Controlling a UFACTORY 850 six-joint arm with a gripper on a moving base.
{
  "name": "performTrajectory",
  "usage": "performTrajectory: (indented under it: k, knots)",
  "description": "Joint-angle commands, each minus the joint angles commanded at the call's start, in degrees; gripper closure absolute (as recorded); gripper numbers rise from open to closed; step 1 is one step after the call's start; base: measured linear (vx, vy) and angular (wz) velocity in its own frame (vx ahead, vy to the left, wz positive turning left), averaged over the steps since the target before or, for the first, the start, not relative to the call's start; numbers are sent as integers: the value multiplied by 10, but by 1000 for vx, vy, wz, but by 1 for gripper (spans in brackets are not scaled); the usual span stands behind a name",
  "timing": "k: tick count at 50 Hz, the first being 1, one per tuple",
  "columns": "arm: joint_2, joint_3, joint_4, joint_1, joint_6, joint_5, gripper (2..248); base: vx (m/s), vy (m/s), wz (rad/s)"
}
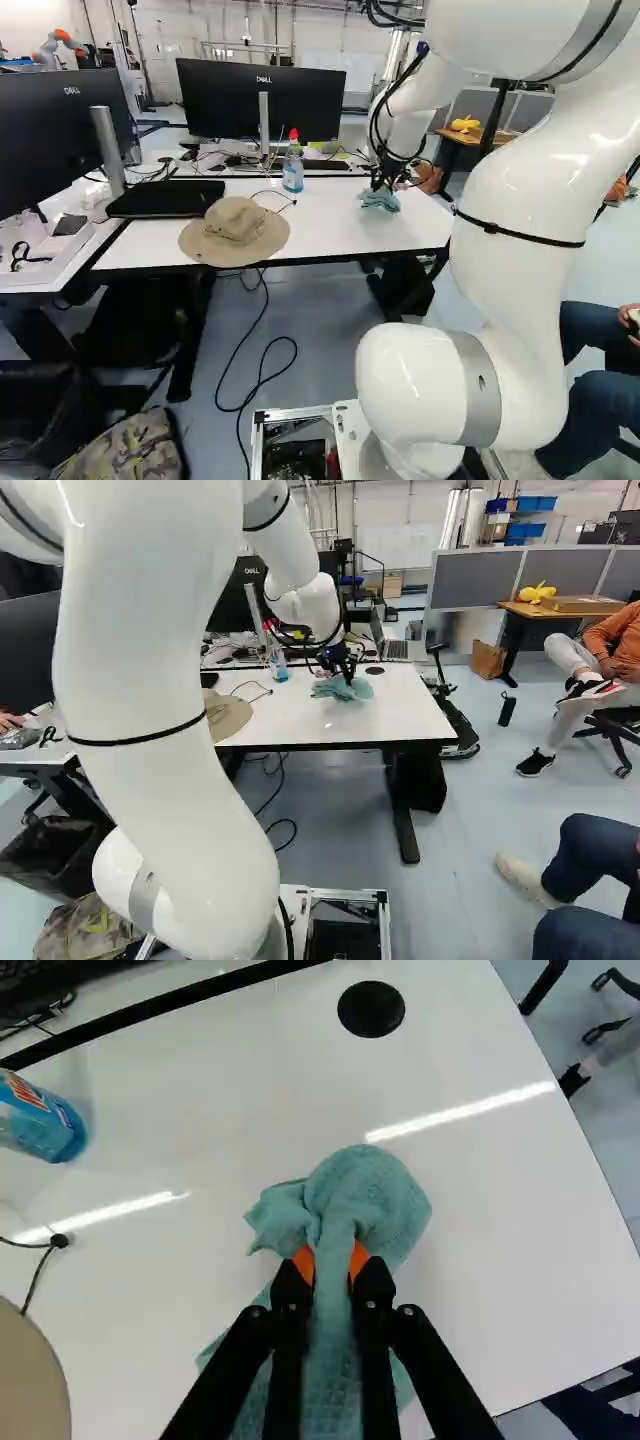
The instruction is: Clean the table with the green towel
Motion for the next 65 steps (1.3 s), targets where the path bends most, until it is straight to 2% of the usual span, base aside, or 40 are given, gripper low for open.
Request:
performTrajectory:
  k: [65]
  knots:
    - [-7,-8,0,123,0,0,193,0,0,0]
